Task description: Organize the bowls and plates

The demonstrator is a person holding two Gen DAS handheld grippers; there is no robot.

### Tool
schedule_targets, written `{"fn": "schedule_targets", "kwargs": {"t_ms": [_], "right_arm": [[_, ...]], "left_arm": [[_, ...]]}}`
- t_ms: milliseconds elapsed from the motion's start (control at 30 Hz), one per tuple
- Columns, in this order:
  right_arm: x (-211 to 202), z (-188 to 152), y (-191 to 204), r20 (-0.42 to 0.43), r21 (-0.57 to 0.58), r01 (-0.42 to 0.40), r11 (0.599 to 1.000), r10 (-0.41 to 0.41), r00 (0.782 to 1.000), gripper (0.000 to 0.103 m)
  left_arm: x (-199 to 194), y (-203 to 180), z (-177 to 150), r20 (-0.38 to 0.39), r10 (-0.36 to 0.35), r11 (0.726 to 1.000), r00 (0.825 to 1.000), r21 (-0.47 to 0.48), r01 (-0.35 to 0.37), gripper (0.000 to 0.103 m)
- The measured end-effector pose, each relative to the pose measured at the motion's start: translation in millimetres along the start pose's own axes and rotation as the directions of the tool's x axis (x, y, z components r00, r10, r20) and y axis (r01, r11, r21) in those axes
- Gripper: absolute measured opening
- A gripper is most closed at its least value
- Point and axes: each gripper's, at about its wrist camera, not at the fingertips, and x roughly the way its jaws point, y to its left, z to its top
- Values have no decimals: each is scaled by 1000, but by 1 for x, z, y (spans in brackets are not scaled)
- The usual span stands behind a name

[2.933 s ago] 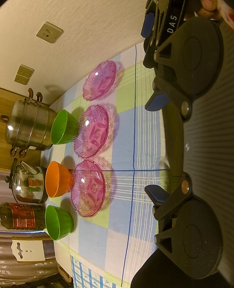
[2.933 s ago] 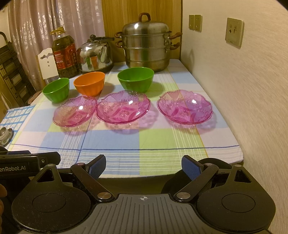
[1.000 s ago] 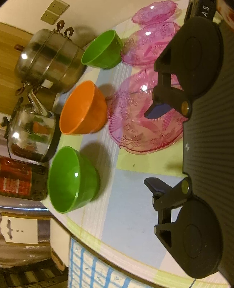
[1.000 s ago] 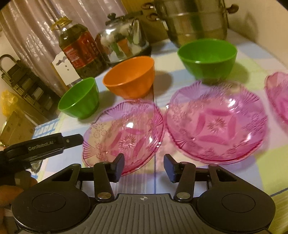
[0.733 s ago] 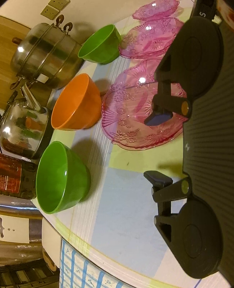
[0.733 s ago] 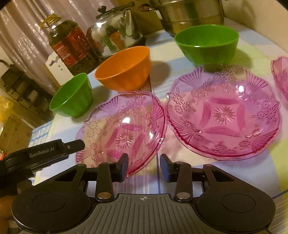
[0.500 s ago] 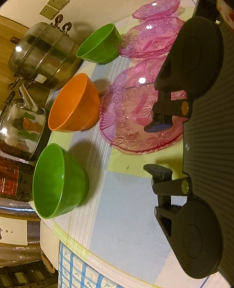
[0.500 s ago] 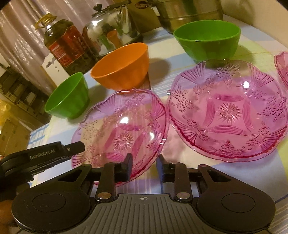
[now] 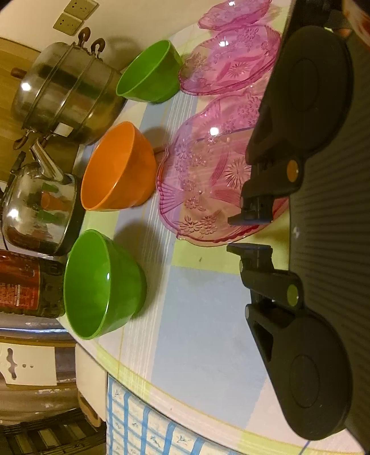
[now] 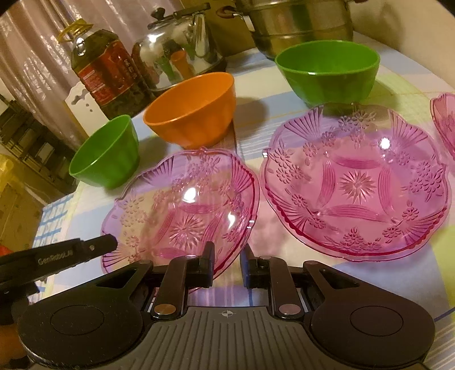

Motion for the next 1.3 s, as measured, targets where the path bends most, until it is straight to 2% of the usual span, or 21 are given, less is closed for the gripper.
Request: {"fn": "schedule_targets", "kwargs": {"t_ms": [167, 333, 500, 667, 933, 1300], "right_arm": [[-11, 1, 8, 27, -31, -19, 999, 19, 999, 18], [-32, 3, 10, 81, -61, -16, 998, 21, 996, 18], [-59, 6, -2, 156, -85, 19, 996, -6, 988, 18], [-78, 7, -23, 203, -58, 78, 995, -64, 977, 18], [-94, 10, -57, 235, -9, 145, 989, -139, 962, 18], [-92, 13, -90, 211, 51, 216, 975, -222, 952, 18]], "left_arm": [[-13, 3, -1, 20, -3, 1000, 1000, -17, 3, 11], [-25, -9, 0, 54, -30, 1000, 998, 4, 29, 11], [-31, -33, 3, 84, -97, 995, 992, 32, 94, 11], [-28, -67, 5, 91, -144, 987, 985, 90, 136, 11], [-15, -113, 2, 82, -186, 973, 979, 156, 171, 11], [13, -147, -3, 23, -201, 961, 979, 199, 193, 11]]}}
